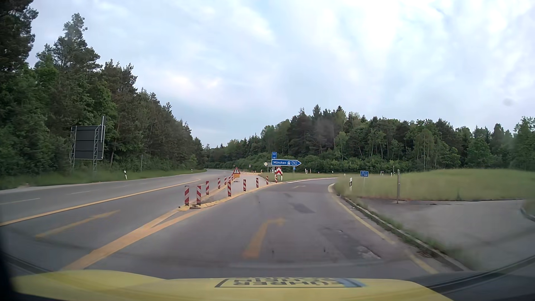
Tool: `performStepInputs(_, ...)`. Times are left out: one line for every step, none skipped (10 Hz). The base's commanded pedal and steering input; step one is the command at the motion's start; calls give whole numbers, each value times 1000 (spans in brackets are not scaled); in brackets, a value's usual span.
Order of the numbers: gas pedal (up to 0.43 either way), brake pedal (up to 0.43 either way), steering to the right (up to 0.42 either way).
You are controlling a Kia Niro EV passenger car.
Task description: Follow the waypoints while adhering to traffic rules and regulations
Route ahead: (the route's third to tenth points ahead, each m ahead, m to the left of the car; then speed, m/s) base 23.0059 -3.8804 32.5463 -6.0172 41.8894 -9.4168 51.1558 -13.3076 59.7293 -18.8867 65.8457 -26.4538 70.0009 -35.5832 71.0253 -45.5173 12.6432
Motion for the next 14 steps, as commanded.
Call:
performStepInputs(79, 0, 26)
performStepInputs(79, 0, 28)
performStepInputs(79, 0, 31)
performStepInputs(79, 0, 33)
performStepInputs(98, 0, 33)
performStepInputs(98, 0, 33)
performStepInputs(98, 0, 33)
performStepInputs(98, 0, 33)
performStepInputs(98, 0, 32)
performStepInputs(98, 0, 32)
performStepInputs(98, 0, 32)
performStepInputs(98, 0, 32)
performStepInputs(98, 0, 32)
performStepInputs(98, 0, 32)
